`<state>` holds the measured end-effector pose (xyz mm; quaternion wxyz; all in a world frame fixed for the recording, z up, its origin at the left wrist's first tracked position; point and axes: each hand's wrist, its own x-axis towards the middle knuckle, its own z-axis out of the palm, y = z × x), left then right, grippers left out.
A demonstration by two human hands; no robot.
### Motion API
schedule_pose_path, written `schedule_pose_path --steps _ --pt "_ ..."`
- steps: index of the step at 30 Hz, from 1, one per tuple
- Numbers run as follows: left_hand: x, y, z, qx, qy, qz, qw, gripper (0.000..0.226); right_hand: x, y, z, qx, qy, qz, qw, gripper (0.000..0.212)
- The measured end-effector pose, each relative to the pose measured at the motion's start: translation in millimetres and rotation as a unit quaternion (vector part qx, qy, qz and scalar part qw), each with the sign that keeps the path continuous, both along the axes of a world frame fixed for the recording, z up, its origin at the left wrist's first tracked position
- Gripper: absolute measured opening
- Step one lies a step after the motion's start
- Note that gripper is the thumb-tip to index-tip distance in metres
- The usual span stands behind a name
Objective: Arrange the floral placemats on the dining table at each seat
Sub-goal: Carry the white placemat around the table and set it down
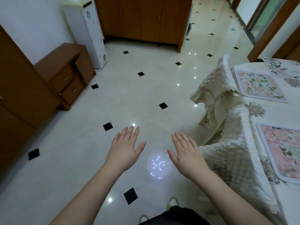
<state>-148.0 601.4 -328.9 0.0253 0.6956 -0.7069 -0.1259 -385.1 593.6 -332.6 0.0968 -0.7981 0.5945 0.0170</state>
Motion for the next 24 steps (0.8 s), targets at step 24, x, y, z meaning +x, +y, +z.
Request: schedule_pose_path --steps 24 --pt "-63 -255 -11 -0.033 -0.103 -0.086 0.99 0.078 -62 -260 -3 0.02 -0.03 -0.048 0.998 0.084"
